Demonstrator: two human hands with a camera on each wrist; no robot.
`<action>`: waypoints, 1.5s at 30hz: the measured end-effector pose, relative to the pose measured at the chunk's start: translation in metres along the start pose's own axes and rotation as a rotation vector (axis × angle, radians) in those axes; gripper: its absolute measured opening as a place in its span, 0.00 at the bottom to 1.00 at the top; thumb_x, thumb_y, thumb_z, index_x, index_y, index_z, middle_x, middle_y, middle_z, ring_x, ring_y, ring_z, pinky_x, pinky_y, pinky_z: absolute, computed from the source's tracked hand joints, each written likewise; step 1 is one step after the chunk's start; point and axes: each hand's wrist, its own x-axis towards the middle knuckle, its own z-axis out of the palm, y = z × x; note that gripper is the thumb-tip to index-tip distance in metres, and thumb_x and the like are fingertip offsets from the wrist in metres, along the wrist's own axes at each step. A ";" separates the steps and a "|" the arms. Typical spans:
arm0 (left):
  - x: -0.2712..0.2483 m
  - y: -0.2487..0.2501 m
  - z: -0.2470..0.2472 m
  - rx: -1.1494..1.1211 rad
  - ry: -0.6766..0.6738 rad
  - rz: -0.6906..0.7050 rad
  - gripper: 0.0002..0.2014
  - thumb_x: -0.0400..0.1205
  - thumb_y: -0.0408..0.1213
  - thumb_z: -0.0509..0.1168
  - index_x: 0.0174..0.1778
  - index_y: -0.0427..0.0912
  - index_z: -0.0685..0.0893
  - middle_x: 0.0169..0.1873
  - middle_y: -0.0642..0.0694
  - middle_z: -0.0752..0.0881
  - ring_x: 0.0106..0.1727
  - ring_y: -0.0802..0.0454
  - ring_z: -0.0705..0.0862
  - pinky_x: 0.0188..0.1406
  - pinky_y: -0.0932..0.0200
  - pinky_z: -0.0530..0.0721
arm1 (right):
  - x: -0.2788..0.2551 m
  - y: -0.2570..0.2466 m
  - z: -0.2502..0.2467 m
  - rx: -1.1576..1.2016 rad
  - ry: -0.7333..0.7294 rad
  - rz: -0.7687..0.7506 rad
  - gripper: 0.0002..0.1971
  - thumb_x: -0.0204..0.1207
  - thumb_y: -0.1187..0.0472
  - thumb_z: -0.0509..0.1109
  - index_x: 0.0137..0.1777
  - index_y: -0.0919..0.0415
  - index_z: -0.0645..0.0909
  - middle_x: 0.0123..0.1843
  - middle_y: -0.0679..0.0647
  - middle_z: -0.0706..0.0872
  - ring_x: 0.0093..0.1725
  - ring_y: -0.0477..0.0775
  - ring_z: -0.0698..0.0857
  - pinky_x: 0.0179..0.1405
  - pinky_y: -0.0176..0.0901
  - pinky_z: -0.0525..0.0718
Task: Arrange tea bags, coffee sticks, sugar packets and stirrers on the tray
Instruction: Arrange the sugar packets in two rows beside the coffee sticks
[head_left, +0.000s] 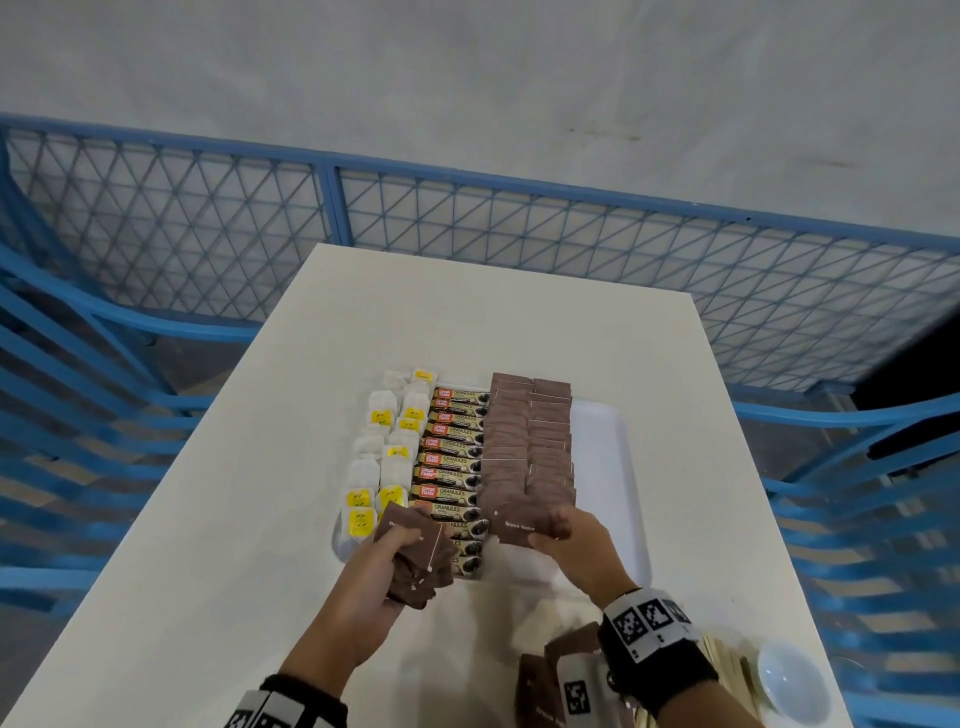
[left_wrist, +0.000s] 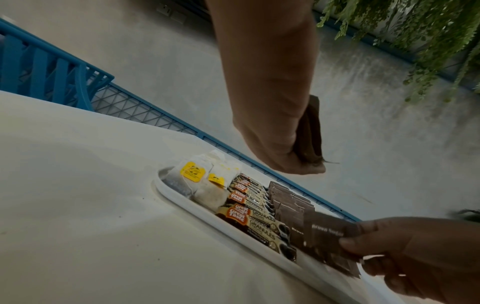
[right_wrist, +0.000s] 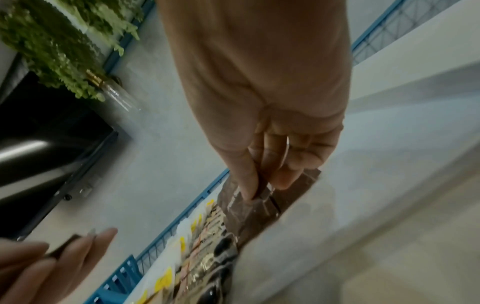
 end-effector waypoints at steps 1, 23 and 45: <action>0.001 -0.001 -0.001 0.020 0.006 -0.007 0.14 0.82 0.25 0.56 0.52 0.43 0.84 0.37 0.39 0.90 0.42 0.35 0.84 0.34 0.53 0.72 | 0.000 -0.001 0.002 -0.031 0.004 -0.001 0.09 0.71 0.63 0.74 0.34 0.56 0.76 0.34 0.47 0.80 0.35 0.45 0.76 0.30 0.26 0.70; -0.002 -0.003 0.000 0.172 -0.045 -0.002 0.11 0.78 0.29 0.68 0.56 0.40 0.79 0.32 0.39 0.86 0.26 0.47 0.81 0.17 0.65 0.68 | -0.002 -0.008 0.024 0.054 0.218 -0.061 0.15 0.70 0.63 0.76 0.43 0.59 0.69 0.35 0.51 0.77 0.33 0.46 0.75 0.29 0.29 0.73; -0.002 -0.006 0.003 0.186 -0.098 -0.051 0.14 0.80 0.22 0.58 0.57 0.39 0.79 0.34 0.33 0.85 0.29 0.42 0.82 0.17 0.66 0.68 | -0.037 -0.033 0.004 0.639 -0.236 -0.054 0.05 0.78 0.71 0.66 0.43 0.64 0.74 0.37 0.58 0.84 0.33 0.52 0.86 0.33 0.40 0.85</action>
